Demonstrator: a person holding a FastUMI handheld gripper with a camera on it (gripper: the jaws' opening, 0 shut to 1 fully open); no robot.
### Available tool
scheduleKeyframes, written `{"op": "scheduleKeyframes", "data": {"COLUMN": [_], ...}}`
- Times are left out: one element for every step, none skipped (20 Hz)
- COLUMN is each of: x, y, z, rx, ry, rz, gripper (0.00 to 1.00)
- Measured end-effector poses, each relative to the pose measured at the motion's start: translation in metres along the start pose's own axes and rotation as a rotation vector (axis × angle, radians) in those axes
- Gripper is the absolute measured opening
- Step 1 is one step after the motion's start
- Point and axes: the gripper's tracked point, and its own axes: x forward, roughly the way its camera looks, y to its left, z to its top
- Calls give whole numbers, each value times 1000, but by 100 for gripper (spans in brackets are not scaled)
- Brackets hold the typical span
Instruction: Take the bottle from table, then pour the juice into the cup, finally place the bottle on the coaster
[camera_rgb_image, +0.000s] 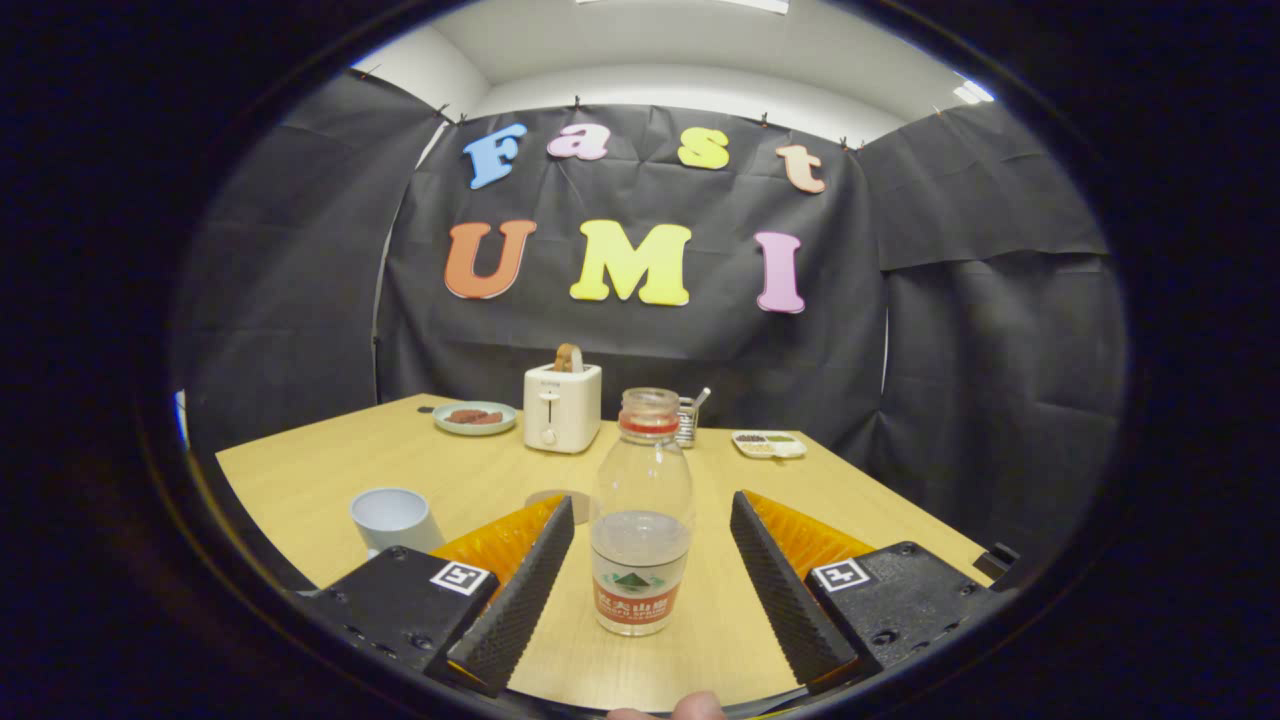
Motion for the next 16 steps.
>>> {"op": "scheduleKeyframes", "data": {"x": [4,8,13,17,21,24,27,30,33,35,38,39,42,44,43,44], "y": [1,1,1,1,1,1,2,2,4,4,5,5,6,6,6,6], "z": [-7,-12,-18,-21,-24,-26,-29,-31,-32,-34,-36,-37,-38,-40,-39,-37], "rx": [26,43,56,66,73,77,81,83,86,86,85,86,87,82,81,80], "ry": [18,30,44,52,60,66,70,75,75,78,81,84,89,100,98,94], "rz": [7,11,12,12,11,12,11,11,12,12,11,11,9,8,5,0], "gripper": [100,100,100,100,100,100,100,100,100,100,100,100,100,98,94,91]}}
